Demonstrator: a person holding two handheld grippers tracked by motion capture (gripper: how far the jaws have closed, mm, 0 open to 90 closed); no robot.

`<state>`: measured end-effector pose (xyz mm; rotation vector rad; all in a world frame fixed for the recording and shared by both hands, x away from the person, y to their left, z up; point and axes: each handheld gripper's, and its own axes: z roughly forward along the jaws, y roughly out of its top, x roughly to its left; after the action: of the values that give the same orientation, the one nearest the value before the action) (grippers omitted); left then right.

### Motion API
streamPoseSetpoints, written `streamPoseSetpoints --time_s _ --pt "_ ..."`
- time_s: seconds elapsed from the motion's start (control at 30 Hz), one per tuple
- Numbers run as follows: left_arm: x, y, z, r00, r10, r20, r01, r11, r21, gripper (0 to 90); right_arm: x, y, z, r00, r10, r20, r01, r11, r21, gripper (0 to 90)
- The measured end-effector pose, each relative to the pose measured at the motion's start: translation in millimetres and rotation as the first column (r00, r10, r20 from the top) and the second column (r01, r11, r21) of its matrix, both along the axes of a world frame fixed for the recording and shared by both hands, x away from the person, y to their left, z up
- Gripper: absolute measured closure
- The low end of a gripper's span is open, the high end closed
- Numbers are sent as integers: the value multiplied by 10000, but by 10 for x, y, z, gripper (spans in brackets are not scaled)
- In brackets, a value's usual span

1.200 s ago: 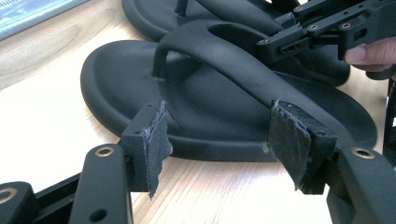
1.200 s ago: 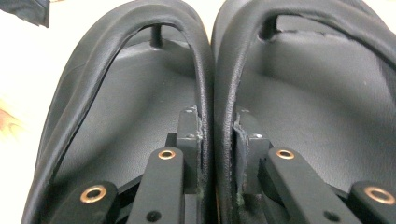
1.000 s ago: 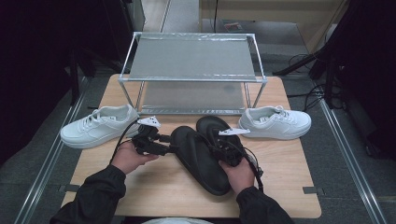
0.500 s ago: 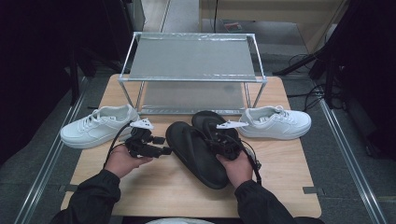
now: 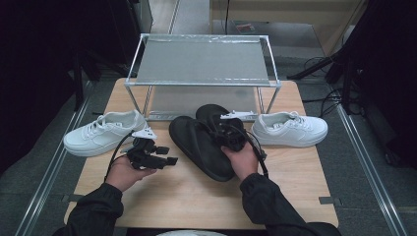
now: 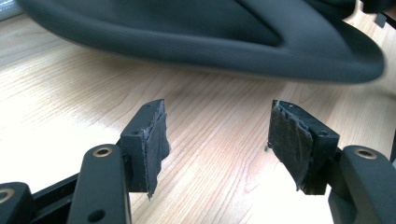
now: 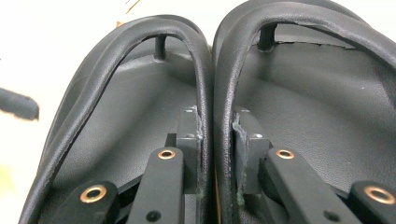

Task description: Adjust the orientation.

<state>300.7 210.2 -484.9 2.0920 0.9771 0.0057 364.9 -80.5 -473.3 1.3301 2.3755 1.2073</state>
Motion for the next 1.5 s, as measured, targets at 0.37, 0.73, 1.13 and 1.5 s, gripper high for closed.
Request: streamPoseSetpoints --time_s 0.37,0.73,1.13,1.5 --pt "6 -56 0 9997 -257 17 257 9997 -31 378 603 275 -89 9928 -1158 319 1170 9924 -384 763" --pt "9 -62 6 9992 -393 6 393 9991 -134 379 850 354 -253 9767 -2135 209 2141 9763 -310 758" --pt "16 -63 11 9993 -364 18 364 9991 -207 386 879 388 -325 9715 -2331 419 2321 9723 266 629" --pt "32 -68 11 9993 -375 -13 374 9991 -210 386 865 370 -317 9786 -2056 99 2054 9785 187 545"
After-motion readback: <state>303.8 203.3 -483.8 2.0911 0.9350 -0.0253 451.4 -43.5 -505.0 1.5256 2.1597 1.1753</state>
